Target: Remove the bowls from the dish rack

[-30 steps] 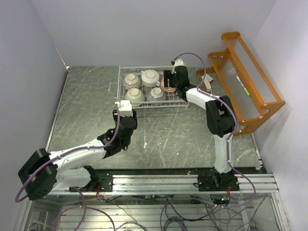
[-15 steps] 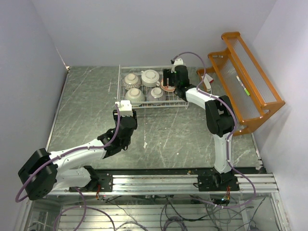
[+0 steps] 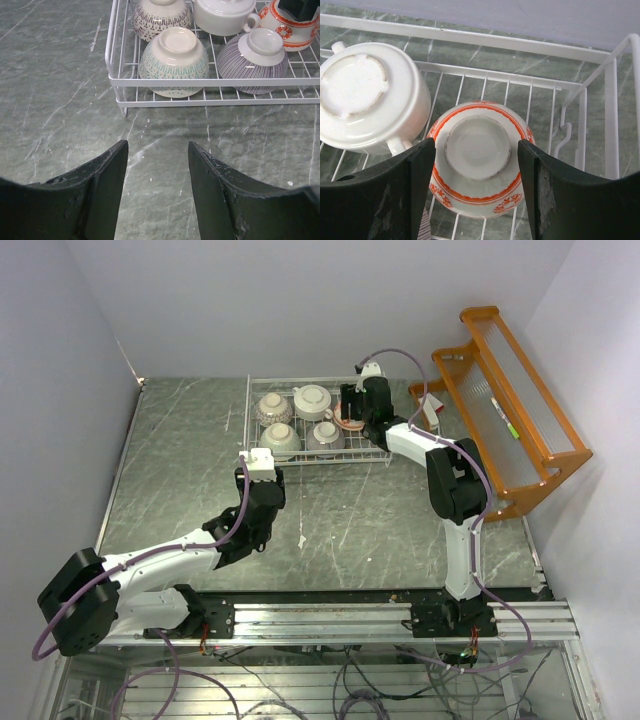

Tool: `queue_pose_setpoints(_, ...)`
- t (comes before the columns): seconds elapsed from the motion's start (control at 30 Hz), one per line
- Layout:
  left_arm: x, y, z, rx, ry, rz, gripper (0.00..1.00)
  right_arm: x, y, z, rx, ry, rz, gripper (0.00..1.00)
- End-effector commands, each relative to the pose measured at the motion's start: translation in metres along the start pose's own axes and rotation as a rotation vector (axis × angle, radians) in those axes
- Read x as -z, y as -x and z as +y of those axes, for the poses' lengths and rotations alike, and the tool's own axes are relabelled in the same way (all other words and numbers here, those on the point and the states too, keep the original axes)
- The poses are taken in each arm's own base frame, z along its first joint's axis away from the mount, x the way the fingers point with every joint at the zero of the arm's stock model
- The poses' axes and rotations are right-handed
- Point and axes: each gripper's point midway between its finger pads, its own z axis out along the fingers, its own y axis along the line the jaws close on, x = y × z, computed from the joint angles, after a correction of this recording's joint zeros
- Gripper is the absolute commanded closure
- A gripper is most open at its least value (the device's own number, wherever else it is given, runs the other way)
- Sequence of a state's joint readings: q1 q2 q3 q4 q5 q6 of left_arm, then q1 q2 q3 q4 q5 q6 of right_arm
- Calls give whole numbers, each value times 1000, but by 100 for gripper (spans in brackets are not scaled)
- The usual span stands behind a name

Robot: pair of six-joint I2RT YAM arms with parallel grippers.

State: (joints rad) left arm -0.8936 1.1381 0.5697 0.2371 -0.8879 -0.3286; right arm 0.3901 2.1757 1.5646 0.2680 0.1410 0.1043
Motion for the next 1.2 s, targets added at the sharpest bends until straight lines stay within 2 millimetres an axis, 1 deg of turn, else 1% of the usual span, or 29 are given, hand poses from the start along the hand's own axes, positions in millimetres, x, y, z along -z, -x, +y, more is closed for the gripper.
queue_pose_setpoints(0.0,-2,17,-7,34,-13,-25,38,-3,-14,2,1,4,12,36)
queue_pose_setpoints(0.07,-2,17,-7,34,-15,-24,38,-2,-17,1,3,4,18,39)
queue_pose_setpoints(0.2,-2,16,-7,33,-15,-23,38,-2,-21,0,8,-6,24,39)
queue_pose_setpoints(0.23,-2,16,-8,33,-18,-22,38,-2,-21,0,9,-4,24,41)
queue_pose_setpoints(0.43,-2,16,-8,31,-18,-21,39,-1,-20,-1,15,-4,22,65)
queue_pose_setpoints(0.57,-2,15,-8,29,-16,-20,39,-1,-19,-1,24,-6,23,74)
queue_pose_setpoints(0.7,-2,16,-8,31,-16,-22,39,1,-14,-3,25,-12,18,98)
queue_pose_setpoints(0.73,-2,15,-8,31,-17,-21,39,2,-12,-2,24,-11,15,100)
queue_pose_setpoints(0.93,-3,15,-9,29,-19,-19,39,7,11,0,18,1,-8,100)
queue_pose_setpoints(1.07,-2,16,-8,31,-19,-22,39,11,28,-2,18,-10,-36,100)
queue_pose_setpoints(1.17,-2,16,-7,33,-14,-22,39,14,36,-2,8,-14,-51,100)
